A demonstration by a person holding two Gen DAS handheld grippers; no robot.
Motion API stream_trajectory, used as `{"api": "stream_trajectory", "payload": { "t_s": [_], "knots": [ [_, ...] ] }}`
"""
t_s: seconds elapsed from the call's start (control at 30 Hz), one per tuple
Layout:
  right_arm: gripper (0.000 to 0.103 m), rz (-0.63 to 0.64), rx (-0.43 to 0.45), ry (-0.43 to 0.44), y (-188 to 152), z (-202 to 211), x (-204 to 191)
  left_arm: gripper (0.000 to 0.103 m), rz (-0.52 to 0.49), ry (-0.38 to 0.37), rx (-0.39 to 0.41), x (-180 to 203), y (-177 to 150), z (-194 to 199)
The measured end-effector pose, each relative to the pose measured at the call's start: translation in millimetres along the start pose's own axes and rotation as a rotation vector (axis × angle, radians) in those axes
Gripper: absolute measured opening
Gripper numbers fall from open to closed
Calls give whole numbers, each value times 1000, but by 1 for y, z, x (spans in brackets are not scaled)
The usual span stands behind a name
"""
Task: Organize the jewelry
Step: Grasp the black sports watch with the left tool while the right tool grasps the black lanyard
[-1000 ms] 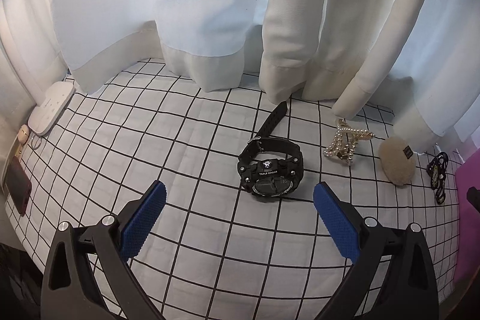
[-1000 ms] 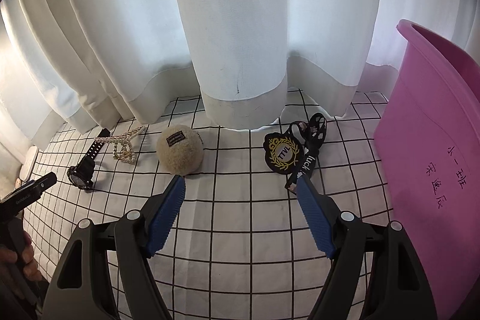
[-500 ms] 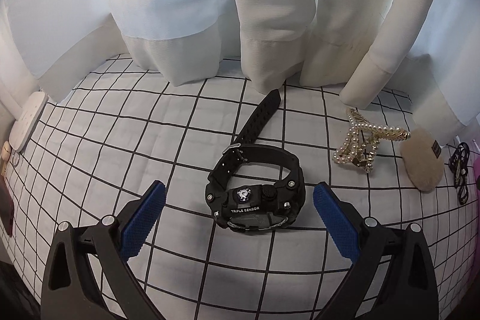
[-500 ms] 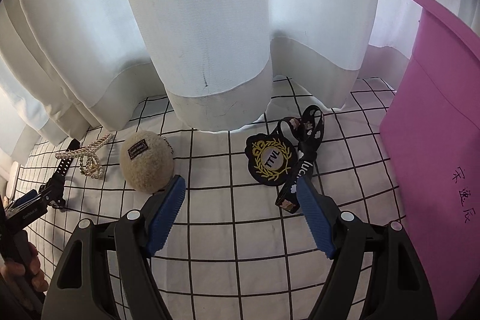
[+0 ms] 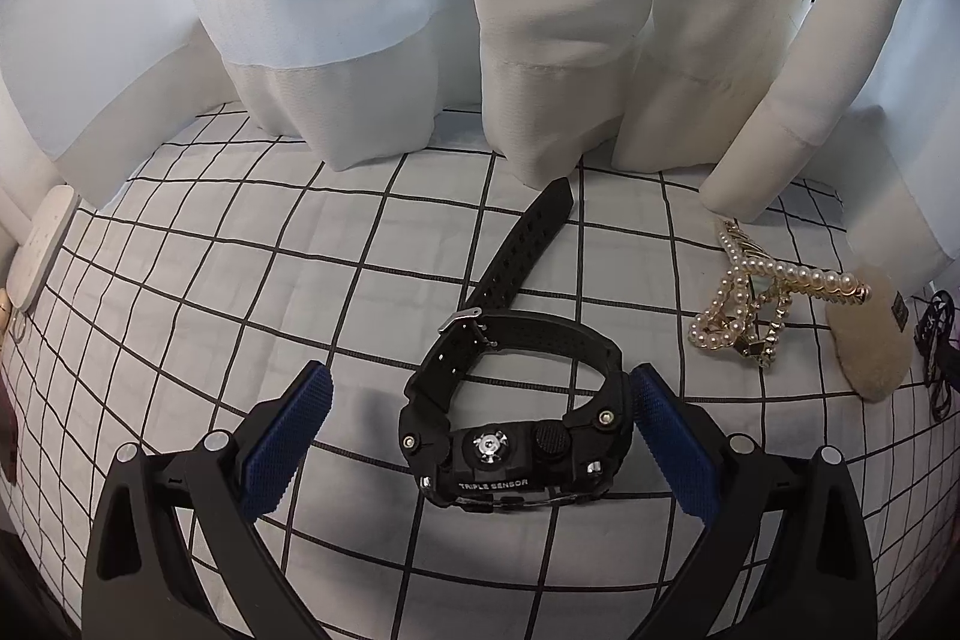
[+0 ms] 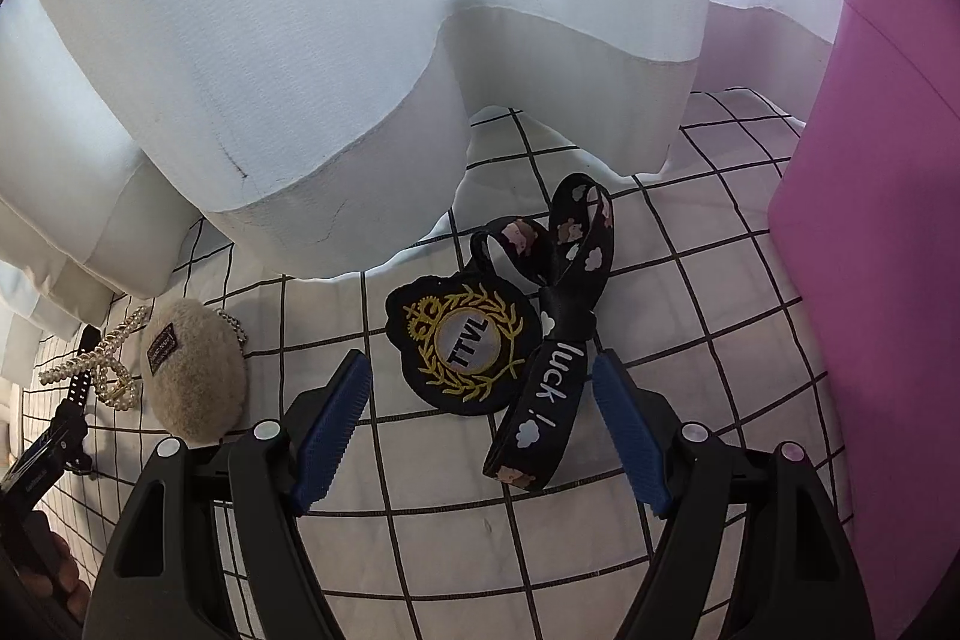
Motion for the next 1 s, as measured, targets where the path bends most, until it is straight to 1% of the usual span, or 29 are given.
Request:
{"api": "stream_trajectory", "payload": {
  "t_s": [0.2,0.33,0.43,0.57,0.63,0.73,0.9,1.0],
  "knots": [
    [73,-9,-5,-15,8,-15,2,97,-8,-3,-16,5,6,-11],
    [77,18,11,-34,12,-20,-4,97,-3,-9,-40,8,8,-22],
    [79,48,22,-76,16,-26,-9,98,-1,-6,-30,13,12,-25],
    [88,95,37,-114,19,-35,-18,98,6,1,-19,11,20,-32],
    [92,87,48,-106,21,-39,-20,98,13,5,-14,12,23,-37],
    [94,93,69,-101,24,-41,-17,98,17,12,1,16,25,-37],
    [92,95,68,-92,24,-41,-15,97,22,15,5,17,26,-38],
    [91,96,63,-91,14,-34,-11,96,26,13,-3,17,24,-35]
  ]
}}
Point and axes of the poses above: each gripper's, at about its wrist camera, not at the fingertips, and z roughly against the way its jaws point, x to its right, y to its top, the point moved 3 cm from there along -z, roughly the way its jaws point, and after that the axes turned 12 degrees about -z, right-handed, at the moved point
